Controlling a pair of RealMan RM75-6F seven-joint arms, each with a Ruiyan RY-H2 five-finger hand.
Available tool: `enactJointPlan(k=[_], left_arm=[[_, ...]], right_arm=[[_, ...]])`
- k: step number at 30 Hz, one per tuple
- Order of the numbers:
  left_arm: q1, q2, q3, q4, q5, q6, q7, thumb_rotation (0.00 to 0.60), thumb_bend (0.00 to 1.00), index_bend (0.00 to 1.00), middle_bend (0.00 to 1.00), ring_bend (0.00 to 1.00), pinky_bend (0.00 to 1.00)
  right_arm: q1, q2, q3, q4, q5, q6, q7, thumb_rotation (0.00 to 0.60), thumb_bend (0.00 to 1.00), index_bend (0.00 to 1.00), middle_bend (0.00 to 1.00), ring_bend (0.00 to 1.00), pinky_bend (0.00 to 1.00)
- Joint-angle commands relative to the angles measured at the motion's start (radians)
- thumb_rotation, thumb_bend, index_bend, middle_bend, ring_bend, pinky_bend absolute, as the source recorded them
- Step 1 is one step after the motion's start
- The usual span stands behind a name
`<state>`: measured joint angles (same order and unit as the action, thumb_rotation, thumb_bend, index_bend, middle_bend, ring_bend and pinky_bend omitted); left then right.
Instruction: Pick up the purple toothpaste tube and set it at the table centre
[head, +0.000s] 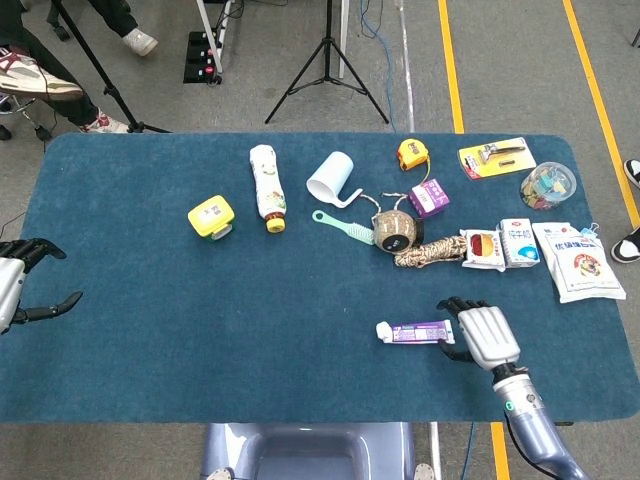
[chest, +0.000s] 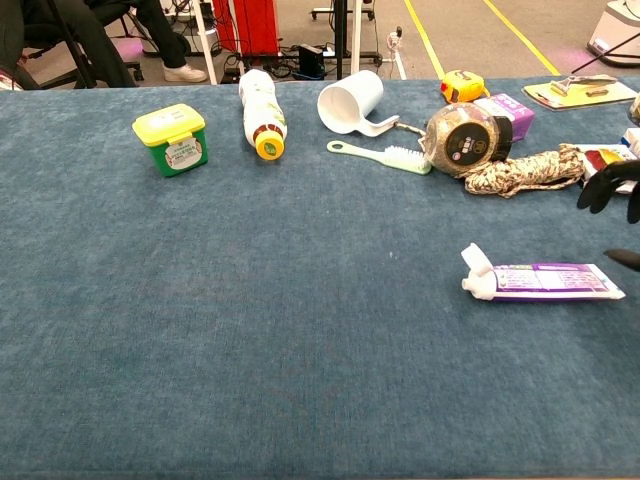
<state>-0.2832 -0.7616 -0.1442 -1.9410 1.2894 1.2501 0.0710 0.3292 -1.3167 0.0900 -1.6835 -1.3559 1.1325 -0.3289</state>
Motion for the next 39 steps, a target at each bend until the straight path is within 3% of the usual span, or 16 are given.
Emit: enactJointPlan(k=[1,13,39], left_arm=[[0.001,0.000,0.003,0.004,0.000,-0.002,-0.005,0.392,0.18,0.33,0.31,0.25,0.24],[0.003,0.006,0.008,0.015,0.001,-0.005,-0.022,0.391,0.18,0.33,0.31,0.25,0.24],[0.019,0.016,0.017,0.047,0.012,0.005,-0.072,0.392,0.18,0.33,0.31,0.25,0.24]], right_arm=[[0.016,-0.036,-0.007,0.028,0.020,-0.016,-0.039,0.457,0.40,0.31,0.30,0.39,0.37],[0.047,-0.120,-0.013,0.100,0.048,-0.033,-0.090,0.479,0.40,0.39,0.31,0.39,0.35],[0.090,-0.196,-0.024,0.139,0.091,-0.042,-0.171,0.484,0.40,0.33,0.31,0.38,0.33]])
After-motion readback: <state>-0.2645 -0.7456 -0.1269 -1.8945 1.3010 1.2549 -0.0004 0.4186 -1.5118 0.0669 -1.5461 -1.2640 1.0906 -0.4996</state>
